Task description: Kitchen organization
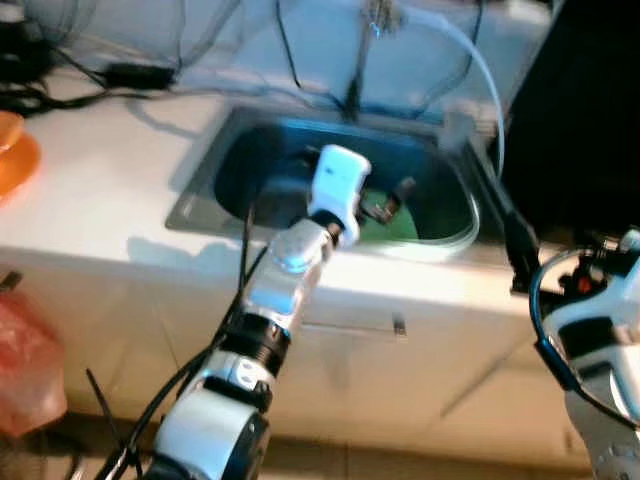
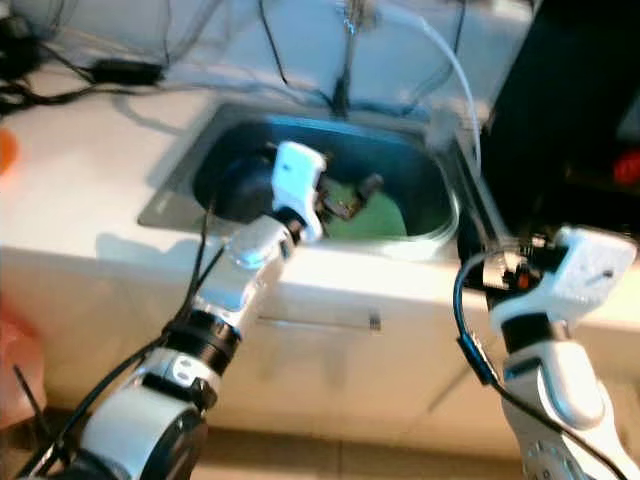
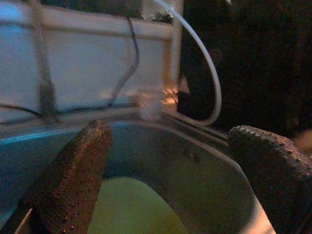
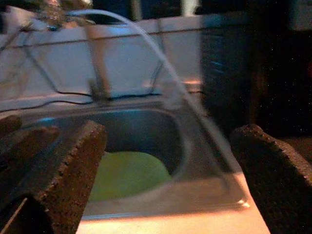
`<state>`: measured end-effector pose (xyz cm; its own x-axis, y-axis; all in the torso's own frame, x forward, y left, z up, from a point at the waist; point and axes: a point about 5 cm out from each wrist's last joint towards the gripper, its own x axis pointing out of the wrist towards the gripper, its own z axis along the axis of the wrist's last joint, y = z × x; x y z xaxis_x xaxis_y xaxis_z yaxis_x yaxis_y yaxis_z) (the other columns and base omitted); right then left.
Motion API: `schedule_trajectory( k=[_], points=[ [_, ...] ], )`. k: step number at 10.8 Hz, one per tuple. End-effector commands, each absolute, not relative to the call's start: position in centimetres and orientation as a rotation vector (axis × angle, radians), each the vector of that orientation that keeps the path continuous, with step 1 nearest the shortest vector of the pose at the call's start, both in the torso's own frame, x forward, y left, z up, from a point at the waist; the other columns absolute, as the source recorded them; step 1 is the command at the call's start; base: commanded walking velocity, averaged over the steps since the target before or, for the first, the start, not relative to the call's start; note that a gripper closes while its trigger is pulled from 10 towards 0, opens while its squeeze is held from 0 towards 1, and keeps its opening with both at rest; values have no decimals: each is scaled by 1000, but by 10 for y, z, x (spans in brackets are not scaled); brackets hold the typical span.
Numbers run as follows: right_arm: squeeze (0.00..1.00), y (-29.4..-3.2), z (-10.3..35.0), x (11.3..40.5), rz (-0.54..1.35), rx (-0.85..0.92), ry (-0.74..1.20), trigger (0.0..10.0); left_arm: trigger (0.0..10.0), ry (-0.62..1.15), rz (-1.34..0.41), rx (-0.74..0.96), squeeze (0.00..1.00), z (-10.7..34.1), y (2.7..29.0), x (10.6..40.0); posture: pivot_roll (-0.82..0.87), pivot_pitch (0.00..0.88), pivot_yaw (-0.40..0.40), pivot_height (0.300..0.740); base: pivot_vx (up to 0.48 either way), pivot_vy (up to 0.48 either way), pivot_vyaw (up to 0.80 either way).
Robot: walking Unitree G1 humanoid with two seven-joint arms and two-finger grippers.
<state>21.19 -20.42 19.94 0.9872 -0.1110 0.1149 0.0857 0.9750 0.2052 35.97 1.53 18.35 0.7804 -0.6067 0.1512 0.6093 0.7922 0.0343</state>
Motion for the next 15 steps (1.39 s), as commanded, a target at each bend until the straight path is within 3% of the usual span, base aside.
schedule_trajectory(
  k=[1,5,7,9,11,15],
  points=[
    [0,-208,199,211,-128,198,-119,10000,10000,-180,-689,-32,0,194,2,359,49,0,-86,740,0,0,0],
    [0,-211,204,212,-147,183,-141,10000,10000,-186,-567,-9,0,195,15,369,49,0,-87,740,0,0,0],
    [0,-204,210,214,-117,167,-179,10000,10000,-183,-316,59,0,197,52,387,50,0,-87,740,0,0,0],
    [0,-198,213,216,-86,172,-194,10000,10000,-199,-233,112,0,200,73,394,69,0,-87,740,0,0,394],
    [0,-195,212,219,-79,186,-193,10000,10000,-184,-218,126,0,198,76,396,75,0,-87,740,0,0,666],
    [0,-197,213,221,-89,191,-202,10000,10000,-193,-217,133,0,201,72,397,73,0,-83,740,0,480,0]
  ],
)
